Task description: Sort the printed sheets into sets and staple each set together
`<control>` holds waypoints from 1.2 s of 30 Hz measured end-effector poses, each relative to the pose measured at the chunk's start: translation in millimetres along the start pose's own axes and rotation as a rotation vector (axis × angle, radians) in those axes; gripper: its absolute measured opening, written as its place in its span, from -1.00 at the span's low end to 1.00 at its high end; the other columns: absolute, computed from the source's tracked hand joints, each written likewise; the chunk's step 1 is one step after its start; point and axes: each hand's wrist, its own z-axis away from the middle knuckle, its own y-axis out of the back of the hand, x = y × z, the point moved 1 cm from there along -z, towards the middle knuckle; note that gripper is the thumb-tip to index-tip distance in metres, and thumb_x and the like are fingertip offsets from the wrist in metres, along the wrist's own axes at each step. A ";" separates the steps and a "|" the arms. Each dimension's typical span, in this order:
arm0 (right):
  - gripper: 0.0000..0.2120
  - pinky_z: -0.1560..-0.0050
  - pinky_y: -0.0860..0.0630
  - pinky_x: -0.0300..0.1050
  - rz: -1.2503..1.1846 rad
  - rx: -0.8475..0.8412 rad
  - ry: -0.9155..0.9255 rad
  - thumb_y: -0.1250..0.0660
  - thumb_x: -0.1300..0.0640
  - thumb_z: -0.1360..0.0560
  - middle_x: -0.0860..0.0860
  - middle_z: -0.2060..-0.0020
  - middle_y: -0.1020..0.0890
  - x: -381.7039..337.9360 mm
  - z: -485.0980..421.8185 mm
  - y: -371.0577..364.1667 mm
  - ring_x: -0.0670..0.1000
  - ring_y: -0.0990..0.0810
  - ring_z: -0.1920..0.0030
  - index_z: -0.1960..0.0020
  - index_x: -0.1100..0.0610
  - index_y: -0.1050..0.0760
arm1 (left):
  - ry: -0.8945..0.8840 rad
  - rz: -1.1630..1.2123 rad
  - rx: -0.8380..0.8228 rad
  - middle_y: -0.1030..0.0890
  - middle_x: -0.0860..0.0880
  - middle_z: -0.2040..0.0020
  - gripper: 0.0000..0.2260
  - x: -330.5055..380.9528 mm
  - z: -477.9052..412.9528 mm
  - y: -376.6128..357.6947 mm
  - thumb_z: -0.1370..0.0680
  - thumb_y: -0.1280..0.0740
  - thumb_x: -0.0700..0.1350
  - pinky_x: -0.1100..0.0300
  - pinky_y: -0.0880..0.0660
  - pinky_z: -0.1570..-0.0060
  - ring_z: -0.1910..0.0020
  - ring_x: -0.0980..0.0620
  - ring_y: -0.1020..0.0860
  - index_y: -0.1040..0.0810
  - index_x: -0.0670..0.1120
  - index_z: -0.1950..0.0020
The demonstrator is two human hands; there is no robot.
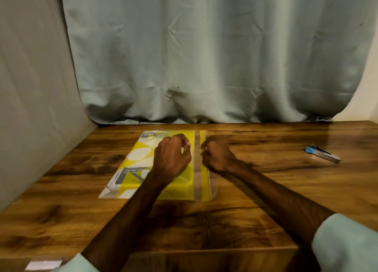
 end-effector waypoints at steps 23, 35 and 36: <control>-0.96 0.15 -0.70 0.05 -0.436 0.229 -0.517 -0.56 0.19 -0.31 0.03 0.38 -0.71 89.5 59.6 80.3 0.02 -0.71 0.29 0.28 0.15 -0.72 | -0.073 -0.237 -0.303 -0.56 -0.12 -0.28 -0.66 61.8 26.5 -76.4 -0.64 -0.26 0.15 0.02 -0.36 -0.23 -0.29 -0.21 -0.48 -0.52 -0.04 -0.29; -0.95 0.16 -0.62 -0.11 -0.224 0.219 -0.291 -0.51 0.18 -0.36 -0.02 0.31 -0.73 53.2 46.9 76.3 -0.04 -0.68 0.28 0.28 0.08 -0.72 | -0.212 -0.123 -0.232 -0.71 0.06 0.04 -0.77 52.8 -1.5 -69.2 -0.45 -0.48 0.23 0.08 -0.54 0.05 -0.02 -0.07 -0.64 -0.73 0.12 0.03; -0.92 0.17 -0.60 -0.14 -0.205 0.189 -0.290 -0.51 0.20 -0.36 -0.02 0.31 -0.73 48.1 46.8 71.1 -0.03 -0.68 0.26 0.30 0.08 -0.70 | -0.240 -0.103 -0.240 -0.72 0.08 0.08 -0.80 49.6 -4.1 -66.6 -0.45 -0.49 0.20 0.07 -0.57 0.05 0.01 -0.05 -0.64 -0.74 0.11 0.06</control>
